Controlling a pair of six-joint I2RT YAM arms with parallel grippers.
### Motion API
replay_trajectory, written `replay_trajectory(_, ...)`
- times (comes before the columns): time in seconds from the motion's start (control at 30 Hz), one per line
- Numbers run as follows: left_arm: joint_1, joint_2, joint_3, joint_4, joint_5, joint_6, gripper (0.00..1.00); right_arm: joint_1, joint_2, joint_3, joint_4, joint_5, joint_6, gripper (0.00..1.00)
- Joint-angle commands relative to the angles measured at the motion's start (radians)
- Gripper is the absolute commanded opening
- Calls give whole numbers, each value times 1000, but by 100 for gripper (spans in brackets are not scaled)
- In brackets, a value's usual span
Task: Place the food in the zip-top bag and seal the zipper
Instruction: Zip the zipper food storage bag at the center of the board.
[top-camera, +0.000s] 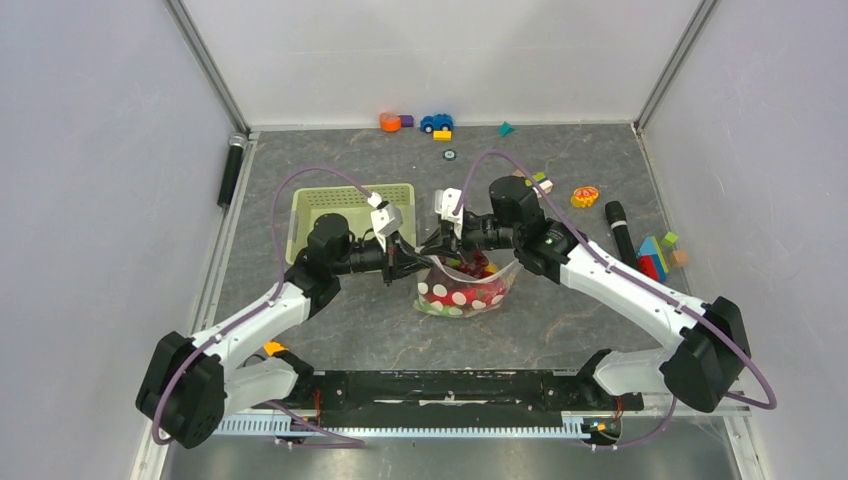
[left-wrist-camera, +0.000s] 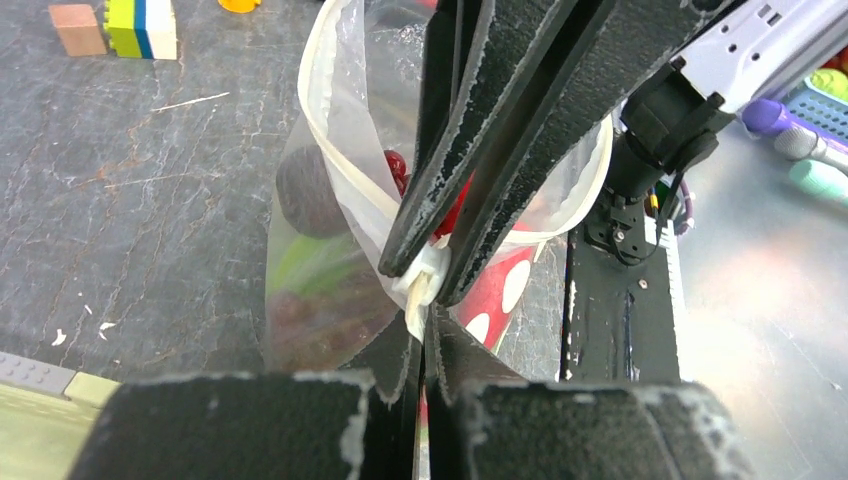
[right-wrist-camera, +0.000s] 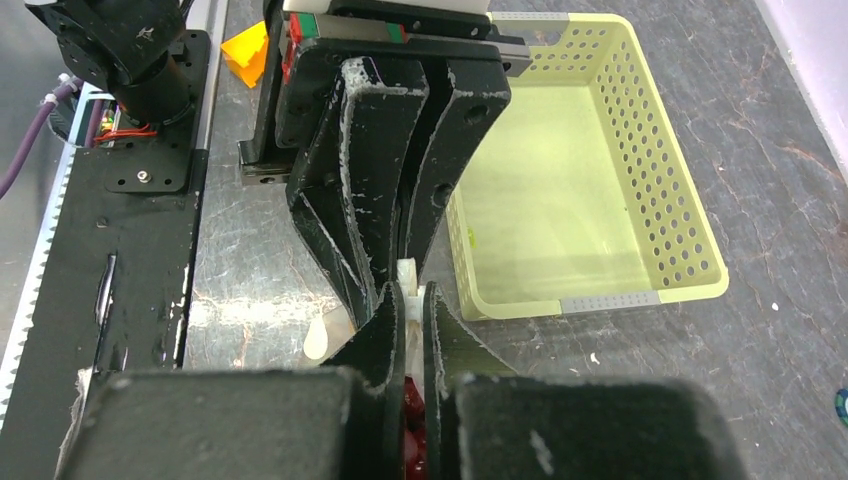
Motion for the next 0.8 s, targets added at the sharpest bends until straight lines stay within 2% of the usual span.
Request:
replay_trajectory(0.0, -1, -71, -19, 120, -65, -100, 2, -10, -33, 17, -72, 107, -29, 0)
replay_trajectory(0.53, -2, -190, -120, 235, -119, -258, 2, -10, -102, -59, -56, 141, -27, 0)
replay_trajectory(0.77, -2, -244, -164, 213, -197, -291, 2, -9, -125, -90, -29, 172, -25, 0)
